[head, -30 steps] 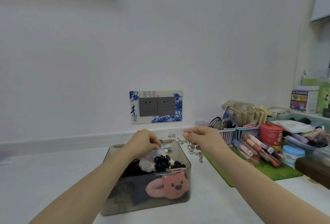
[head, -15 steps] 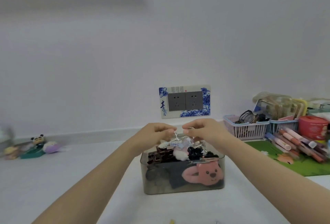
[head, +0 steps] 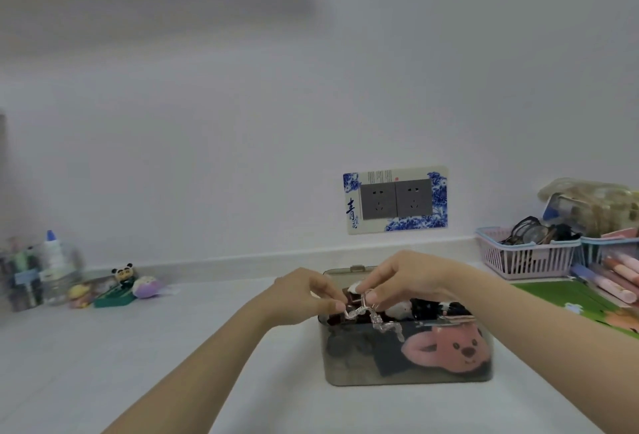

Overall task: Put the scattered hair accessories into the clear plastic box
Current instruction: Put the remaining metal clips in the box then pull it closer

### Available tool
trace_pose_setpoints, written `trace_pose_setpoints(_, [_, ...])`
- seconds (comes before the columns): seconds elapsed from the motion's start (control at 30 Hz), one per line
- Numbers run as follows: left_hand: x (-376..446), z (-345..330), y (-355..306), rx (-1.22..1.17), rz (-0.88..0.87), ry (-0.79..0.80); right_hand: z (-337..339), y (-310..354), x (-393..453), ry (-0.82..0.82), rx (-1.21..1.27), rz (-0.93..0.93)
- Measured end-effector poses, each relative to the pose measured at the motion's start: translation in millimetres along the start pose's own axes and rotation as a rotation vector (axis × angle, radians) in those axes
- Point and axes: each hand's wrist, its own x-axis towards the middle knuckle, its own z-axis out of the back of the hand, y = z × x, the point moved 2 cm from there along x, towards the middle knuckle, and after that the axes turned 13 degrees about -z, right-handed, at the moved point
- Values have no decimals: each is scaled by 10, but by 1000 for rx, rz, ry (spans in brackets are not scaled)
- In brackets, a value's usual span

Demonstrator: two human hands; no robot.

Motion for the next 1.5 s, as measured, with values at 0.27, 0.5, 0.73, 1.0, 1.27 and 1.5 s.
trace_pose_setpoints(0.27, [60, -107, -13, 2, 122, 165, -104, -131, 187, 113, -36, -136])
trace_pose_setpoints(0.5, [3, -175, -183, 14, 120, 138, -224, -176, 257, 131, -3, -212])
trace_pose_setpoints(0.73, [63, -194, 8, -96, 93, 57, -244, -195, 288, 120, 199, -227])
trace_pose_setpoints(1.0, [84, -200, 60, -64, 88, 69, -290, -232, 325, 27, 153, -302])
trace_pose_setpoints(1.27, [47, -235, 11, -76, 69, 54, -289, -181, 246, -92, -158, -316])
trace_pose_setpoints(1.5, [-65, -210, -63, -143, 64, -29, -185, -48, 47, -139, -129, -236])
